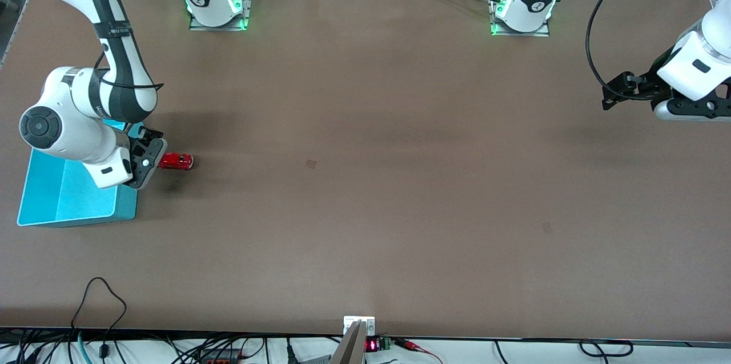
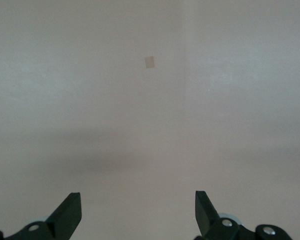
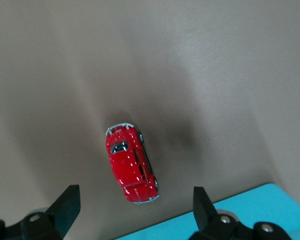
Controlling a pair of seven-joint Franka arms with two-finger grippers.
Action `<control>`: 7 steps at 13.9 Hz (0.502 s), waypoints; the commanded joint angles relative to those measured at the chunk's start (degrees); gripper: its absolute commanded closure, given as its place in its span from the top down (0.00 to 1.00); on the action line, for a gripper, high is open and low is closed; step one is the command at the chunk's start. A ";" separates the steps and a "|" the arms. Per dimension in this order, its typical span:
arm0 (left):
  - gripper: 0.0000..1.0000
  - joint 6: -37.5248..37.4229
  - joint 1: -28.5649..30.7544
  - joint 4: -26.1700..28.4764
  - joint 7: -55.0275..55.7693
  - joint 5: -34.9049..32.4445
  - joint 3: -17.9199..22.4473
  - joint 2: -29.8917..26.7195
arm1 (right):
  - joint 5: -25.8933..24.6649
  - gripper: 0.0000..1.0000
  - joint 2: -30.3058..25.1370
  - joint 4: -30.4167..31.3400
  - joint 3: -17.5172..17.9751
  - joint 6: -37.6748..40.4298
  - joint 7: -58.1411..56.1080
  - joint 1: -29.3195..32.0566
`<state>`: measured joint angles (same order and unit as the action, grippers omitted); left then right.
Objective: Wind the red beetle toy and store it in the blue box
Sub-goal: 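Lower the right gripper over the rolled red car, then close the right gripper on the red car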
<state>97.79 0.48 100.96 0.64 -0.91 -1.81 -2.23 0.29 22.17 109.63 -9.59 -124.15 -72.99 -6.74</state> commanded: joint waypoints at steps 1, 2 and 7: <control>1.00 -1.20 -0.21 -0.23 -1.43 0.83 0.14 -0.67 | 1.03 1.00 -0.03 1.89 0.37 -2.05 -6.71 1.20; 1.00 -1.29 -0.13 -0.15 -1.44 0.83 0.14 -0.67 | 1.21 1.00 -0.02 3.47 1.06 -3.54 -8.64 1.64; 1.00 -1.29 -0.04 -0.58 -1.52 0.47 -0.04 -0.50 | 5.68 1.00 -0.02 9.27 2.74 -8.38 -15.93 4.37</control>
<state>97.47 0.47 100.94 0.57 -0.91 -1.81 -2.23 3.55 22.98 116.83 -8.08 -130.48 -84.87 -3.77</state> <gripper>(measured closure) 0.000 0.000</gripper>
